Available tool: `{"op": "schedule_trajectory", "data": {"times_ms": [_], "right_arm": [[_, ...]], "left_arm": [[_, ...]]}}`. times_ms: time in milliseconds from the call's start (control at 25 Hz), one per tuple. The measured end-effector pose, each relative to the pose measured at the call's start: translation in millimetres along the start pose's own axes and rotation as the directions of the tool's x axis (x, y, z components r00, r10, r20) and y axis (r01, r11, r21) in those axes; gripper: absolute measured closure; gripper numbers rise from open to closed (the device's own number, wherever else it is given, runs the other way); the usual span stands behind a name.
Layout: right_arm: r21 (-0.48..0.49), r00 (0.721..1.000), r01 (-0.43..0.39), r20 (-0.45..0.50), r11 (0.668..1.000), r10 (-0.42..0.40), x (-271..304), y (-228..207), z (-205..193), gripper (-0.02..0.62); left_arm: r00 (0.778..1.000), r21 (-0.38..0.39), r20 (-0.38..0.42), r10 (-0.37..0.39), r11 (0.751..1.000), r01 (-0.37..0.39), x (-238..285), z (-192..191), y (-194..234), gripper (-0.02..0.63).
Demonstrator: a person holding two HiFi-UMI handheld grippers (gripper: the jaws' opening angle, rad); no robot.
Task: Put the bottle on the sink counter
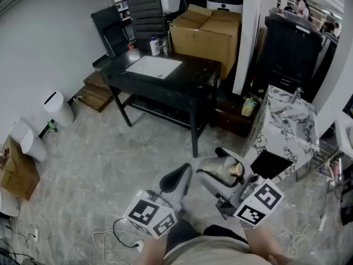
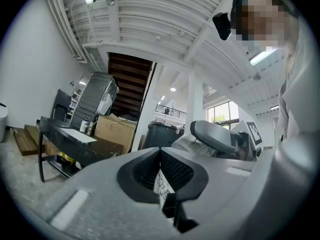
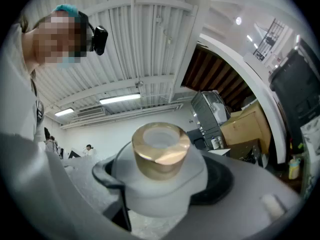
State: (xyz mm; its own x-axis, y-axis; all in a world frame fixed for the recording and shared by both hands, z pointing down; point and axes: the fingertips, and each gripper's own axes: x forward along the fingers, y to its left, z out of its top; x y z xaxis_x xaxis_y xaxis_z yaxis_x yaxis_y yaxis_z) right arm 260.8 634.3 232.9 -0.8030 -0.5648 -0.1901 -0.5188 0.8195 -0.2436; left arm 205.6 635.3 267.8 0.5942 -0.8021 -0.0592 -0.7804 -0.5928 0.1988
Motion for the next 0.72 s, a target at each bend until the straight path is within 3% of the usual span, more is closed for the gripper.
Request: {"op": "schedule_trajectory", "data": {"times_ms": [400, 720], "right_arm": [[0.031, 1.0, 0.016, -0.011, 0.999, -0.016, -6.2, -8.0, -6.7, 0.255], [0.08, 1.0, -0.014, -0.024, 0.997, 0.016, 0.8, -7.7, -7.2, 0.255]], "left_arm": [[0.999, -0.006, -0.033, -0.017, 1.0, 0.017, 3.8, -17.0, -3.3, 0.598], [0.999, 0.003, -0.036, 0.001, 1.0, 0.0, 2.7, -12.0, 1.0, 0.598]]}}
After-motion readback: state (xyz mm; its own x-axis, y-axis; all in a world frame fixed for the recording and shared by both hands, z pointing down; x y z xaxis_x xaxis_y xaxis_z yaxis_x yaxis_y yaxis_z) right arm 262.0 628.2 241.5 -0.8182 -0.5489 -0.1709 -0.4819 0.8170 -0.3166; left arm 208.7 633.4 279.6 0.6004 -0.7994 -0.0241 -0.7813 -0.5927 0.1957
